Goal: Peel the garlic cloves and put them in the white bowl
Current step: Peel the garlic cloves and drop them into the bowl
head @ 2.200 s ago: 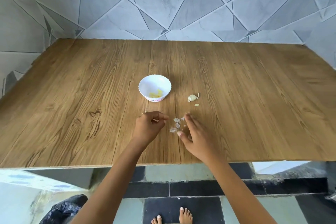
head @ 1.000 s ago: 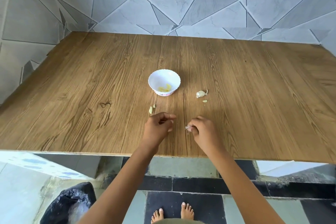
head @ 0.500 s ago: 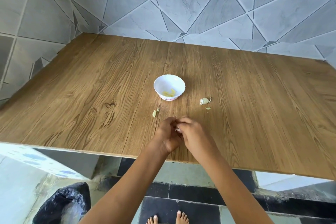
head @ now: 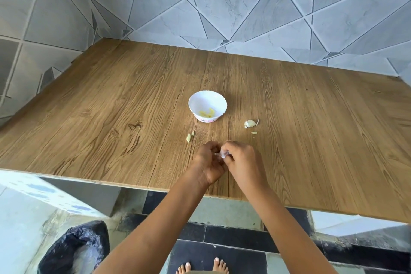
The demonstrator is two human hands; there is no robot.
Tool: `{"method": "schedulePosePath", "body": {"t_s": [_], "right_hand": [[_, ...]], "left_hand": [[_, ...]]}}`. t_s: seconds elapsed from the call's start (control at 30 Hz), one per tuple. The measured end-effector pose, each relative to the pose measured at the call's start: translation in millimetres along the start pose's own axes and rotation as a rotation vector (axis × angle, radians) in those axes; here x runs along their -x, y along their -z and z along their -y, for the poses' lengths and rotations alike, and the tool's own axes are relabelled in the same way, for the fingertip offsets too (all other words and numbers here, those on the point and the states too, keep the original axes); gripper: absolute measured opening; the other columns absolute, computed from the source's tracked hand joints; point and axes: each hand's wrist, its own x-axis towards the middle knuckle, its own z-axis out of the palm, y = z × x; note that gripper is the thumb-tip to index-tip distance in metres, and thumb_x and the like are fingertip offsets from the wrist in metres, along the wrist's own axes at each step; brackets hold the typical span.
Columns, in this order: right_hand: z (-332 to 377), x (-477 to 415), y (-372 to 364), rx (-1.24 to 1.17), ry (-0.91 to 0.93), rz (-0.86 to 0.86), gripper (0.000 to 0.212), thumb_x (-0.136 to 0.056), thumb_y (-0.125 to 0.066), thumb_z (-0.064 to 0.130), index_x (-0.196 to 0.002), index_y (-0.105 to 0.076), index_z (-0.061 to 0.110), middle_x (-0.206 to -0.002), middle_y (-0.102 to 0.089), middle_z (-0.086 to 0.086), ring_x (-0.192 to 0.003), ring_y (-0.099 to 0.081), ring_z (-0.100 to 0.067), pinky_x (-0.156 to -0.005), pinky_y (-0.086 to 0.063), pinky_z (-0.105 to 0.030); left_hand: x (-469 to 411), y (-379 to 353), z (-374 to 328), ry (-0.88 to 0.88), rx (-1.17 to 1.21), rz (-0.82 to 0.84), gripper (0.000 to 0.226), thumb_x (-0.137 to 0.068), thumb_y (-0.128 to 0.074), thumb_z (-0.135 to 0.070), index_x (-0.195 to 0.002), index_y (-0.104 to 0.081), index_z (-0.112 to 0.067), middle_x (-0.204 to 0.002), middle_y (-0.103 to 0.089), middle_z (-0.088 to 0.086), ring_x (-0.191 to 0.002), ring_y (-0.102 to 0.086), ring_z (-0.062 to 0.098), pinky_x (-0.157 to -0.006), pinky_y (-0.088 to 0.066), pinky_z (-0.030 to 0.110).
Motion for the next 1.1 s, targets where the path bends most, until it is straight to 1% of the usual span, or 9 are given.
{"method": "schedulePosePath", "body": {"t_s": [0.07, 0.17, 0.23, 0.33, 0.57, 0.73, 0.87, 1.03, 1.1], "right_hand": [[-0.7, 0.8, -1.1, 0.031, 0.009, 0.011, 0.023, -0.063, -0.073, -0.007, -0.066, -0.06, 0.012, -0.062, -0.063, -0.001, -0.05, -0.058, -0.023, -0.041, -0.038, -0.023], [-1.5, 1.9, -2.3, 0.071, 0.027, 0.058, 0.022, -0.068, -0.069, -0.008, -0.08, -0.07, 0.011, -0.082, -0.069, 0.0, -0.067, -0.064, -0.024, -0.052, -0.052, -0.031], [-1.6, 3.7, -0.7, 0.094, 0.049, 0.068, 0.027, -0.069, -0.069, -0.005, -0.092, -0.072, 0.01, -0.093, -0.067, -0.001, -0.079, -0.063, -0.023, -0.064, -0.055, -0.033], [-1.3, 3.5, 2.7, 0.079, 0.063, 0.046, 0.025, -0.073, -0.073, 0.008, -0.098, -0.071, 0.009, -0.096, -0.065, -0.002, -0.084, -0.062, -0.023, -0.068, -0.054, -0.034], [4.8, -2.2, -0.3, 0.029, -0.036, -0.011, 0.028, -0.067, -0.08, 0.018, -0.085, -0.06, 0.015, -0.086, -0.054, -0.002, -0.073, -0.058, -0.02, -0.051, -0.05, -0.032], [-0.2, -0.3, -0.7, 0.085, 0.002, -0.037, 0.008, -0.082, -0.066, 0.025, -0.078, -0.068, 0.018, -0.078, -0.061, 0.005, -0.069, -0.06, -0.018, -0.053, -0.043, -0.024], [-2.6, 0.9, 0.3, 0.059, 0.038, -0.013, 0.035, -0.085, -0.044, 0.037, -0.086, -0.074, 0.021, -0.088, -0.066, 0.009, -0.077, -0.06, -0.017, -0.067, -0.049, -0.033], [-6.8, -0.2, -3.3, -0.007, -0.009, -0.051, 0.011, -0.075, -0.068, 0.014, -0.084, -0.074, 0.018, -0.093, -0.066, 0.006, -0.081, -0.062, -0.021, -0.071, -0.051, -0.039], [-8.4, 1.6, -3.6, -0.072, -0.045, -0.059, 0.018, -0.069, -0.076, 0.007, -0.083, -0.073, 0.018, -0.094, -0.066, 0.006, -0.083, -0.062, -0.02, -0.07, -0.052, -0.037]], "left_hand": [[0.4, -1.2, 0.0, 0.002, 0.02, 0.004, 0.036, -0.098, -0.039, -0.015, -0.069, -0.058, -0.004, -0.046, -0.051, 0.001, -0.046, -0.039, 0.008, -0.044, -0.043, 0.019], [1.2, -3.0, -0.3, -0.004, 0.05, 0.013, 0.038, -0.099, -0.037, -0.015, -0.066, -0.054, -0.004, -0.04, -0.048, 0.0, -0.033, -0.043, 0.007, -0.037, -0.042, 0.015], [2.4, -3.6, -1.1, -0.006, 0.045, 0.023, 0.038, -0.098, -0.037, -0.015, -0.064, -0.049, -0.006, -0.04, -0.047, 0.001, -0.032, -0.047, 0.01, -0.036, -0.042, 0.015], [4.4, -3.6, -2.5, 0.008, 0.035, 0.059, 0.038, -0.099, -0.033, -0.016, -0.066, -0.049, -0.005, -0.043, -0.052, 0.004, -0.035, -0.053, 0.013, -0.039, -0.045, 0.017], [9.5, -4.9, -2.3, 0.027, 0.041, 0.08, 0.034, -0.097, -0.032, -0.012, -0.067, -0.048, -0.007, -0.045, -0.053, 0.004, -0.037, -0.055, 0.012, -0.038, -0.046, 0.017], [8.1, -2.2, -3.4, 0.029, 0.068, 0.038, 0.035, -0.1, -0.034, -0.017, -0.07, -0.048, -0.006, -0.042, -0.049, 0.002, -0.031, -0.05, 0.01, -0.034, -0.042, 0.016], [8.5, -3.4, -4.5, 0.013, 0.051, 0.015, 0.038, -0.101, -0.033, -0.019, -0.07, -0.05, -0.004, -0.042, -0.05, 0.005, -0.032, -0.052, 0.014, -0.034, -0.044, 0.019], [10.3, -6.0, -5.3, -0.005, 0.068, 0.02, 0.038, -0.101, -0.033, -0.016, -0.069, -0.048, -0.004, -0.038, -0.048, 0.004, -0.026, -0.045, 0.011, -0.03, -0.039, 0.016], [9.9, -5.5, -4.9, -0.009, 0.051, 0.04, 0.037, -0.101, -0.033, -0.017, -0.071, -0.05, -0.002, -0.041, -0.052, 0.007, -0.029, -0.051, 0.014, -0.034, -0.046, 0.02]]}}
